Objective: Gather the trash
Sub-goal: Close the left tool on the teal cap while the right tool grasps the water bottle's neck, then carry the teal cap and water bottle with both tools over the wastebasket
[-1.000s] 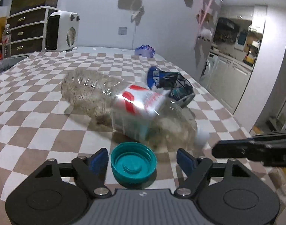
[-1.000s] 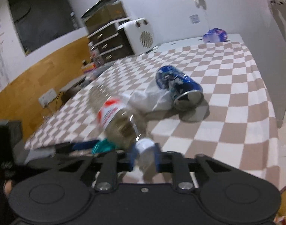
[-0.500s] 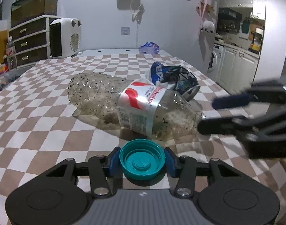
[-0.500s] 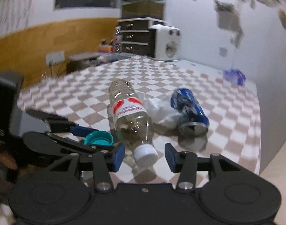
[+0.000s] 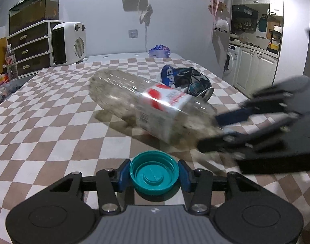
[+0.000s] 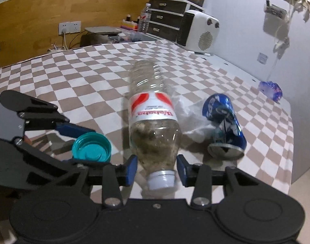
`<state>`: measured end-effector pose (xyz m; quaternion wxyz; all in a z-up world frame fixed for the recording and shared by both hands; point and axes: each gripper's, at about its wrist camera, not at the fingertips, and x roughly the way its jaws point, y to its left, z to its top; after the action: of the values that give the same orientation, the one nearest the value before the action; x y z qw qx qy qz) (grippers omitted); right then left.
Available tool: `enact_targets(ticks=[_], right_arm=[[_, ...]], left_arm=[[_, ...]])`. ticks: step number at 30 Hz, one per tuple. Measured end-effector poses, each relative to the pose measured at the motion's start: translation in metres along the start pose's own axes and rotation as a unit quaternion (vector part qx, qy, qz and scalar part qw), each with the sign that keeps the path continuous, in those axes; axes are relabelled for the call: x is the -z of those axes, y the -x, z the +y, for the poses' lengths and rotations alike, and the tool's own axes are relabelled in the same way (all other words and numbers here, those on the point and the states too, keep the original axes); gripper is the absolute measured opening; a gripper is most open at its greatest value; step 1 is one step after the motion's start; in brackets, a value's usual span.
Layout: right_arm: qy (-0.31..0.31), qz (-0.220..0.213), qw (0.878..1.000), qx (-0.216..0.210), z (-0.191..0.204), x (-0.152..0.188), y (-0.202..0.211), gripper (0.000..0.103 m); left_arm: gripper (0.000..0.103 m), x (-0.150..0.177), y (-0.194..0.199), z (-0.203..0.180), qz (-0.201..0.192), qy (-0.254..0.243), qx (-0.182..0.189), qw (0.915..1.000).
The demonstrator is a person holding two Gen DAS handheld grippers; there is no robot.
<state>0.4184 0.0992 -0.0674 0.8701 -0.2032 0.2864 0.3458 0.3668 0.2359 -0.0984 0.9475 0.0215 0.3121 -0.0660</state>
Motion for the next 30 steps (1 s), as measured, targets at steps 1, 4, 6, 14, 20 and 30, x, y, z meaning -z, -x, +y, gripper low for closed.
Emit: enact_targets(ticks=[1,4,6,14,20,30], right_arm=[[-0.011,0.000,1.000,-0.002,0.000,0.005,0.007,0.040],[-0.030,-0.001,0.999,-0.010,0.002,0.022,0.033,0.040],[-0.039,0.001,0.999,-0.009,0.003,0.033,0.050,0.040],[-0.073,0.017,0.997,-0.005,0.008,0.079,0.110,0.040],[-0.088,0.004,0.996,0.005,0.008,0.089,0.121,0.047],[-0.142,-0.011,0.990,-0.002,0.005,0.068,0.089,0.059]], left_arm=[[0.050,0.000,0.000,-0.001,0.000,-0.001,-0.001,1.0000],[0.051,0.000,0.000,-0.003,0.001,-0.006,-0.005,1.0000],[0.051,0.000,0.000,-0.004,0.001,-0.011,-0.007,0.9999],[0.050,0.001,0.000,-0.003,0.000,-0.009,-0.005,0.9999],[0.050,0.003,0.003,-0.007,-0.004,-0.019,0.001,0.9998],[0.050,0.006,0.007,-0.014,-0.001,-0.036,-0.004,0.9993]])
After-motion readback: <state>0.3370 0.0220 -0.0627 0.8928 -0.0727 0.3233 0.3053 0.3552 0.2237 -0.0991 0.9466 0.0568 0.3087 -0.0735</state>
